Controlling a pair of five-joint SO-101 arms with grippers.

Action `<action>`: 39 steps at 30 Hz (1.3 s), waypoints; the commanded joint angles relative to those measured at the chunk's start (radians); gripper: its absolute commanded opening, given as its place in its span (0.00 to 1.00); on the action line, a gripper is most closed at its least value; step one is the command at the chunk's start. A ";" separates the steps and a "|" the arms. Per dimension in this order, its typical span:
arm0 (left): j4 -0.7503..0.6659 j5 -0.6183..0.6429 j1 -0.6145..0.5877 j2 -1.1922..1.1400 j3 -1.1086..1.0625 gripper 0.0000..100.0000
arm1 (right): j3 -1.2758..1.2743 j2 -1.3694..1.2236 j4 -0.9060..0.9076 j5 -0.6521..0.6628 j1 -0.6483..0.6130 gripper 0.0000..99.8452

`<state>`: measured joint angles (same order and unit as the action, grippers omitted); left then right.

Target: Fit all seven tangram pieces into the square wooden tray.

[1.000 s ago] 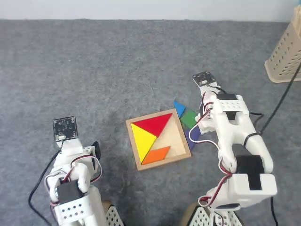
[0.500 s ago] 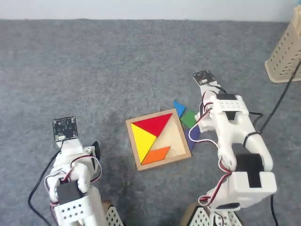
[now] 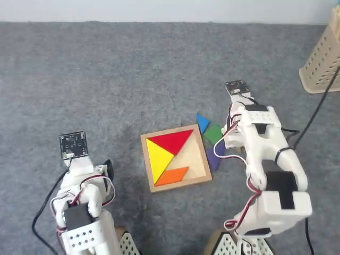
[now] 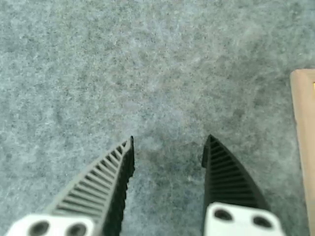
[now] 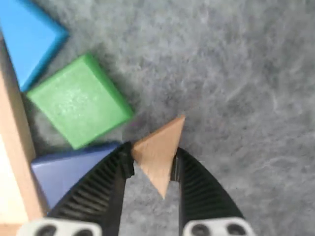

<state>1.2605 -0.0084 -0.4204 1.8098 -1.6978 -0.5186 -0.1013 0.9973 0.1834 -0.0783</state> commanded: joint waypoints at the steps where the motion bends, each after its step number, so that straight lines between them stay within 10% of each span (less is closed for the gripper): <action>1: 0.005 -0.005 0.002 0.015 0.013 0.22 | 0.005 0.185 0.054 -0.058 -0.002 0.02; 7: 0.005 -0.005 0.002 0.015 0.013 0.22 | -0.087 0.443 0.097 -0.091 -0.073 0.02; 16: 0.005 -0.005 0.002 0.015 0.013 0.22 | -0.167 0.535 0.079 -0.098 -0.536 0.02; 29: 0.005 -0.005 0.002 0.015 0.013 0.22 | -0.057 0.231 -0.004 -0.690 -0.679 0.11; 39: 0.005 -0.005 0.002 0.015 0.013 0.22 | 0.002 0.191 0.013 -0.799 -0.676 0.14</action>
<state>1.2605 -0.0084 -0.4204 1.8098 -1.6978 -0.5800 0.0752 1.0111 -0.5930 -0.7457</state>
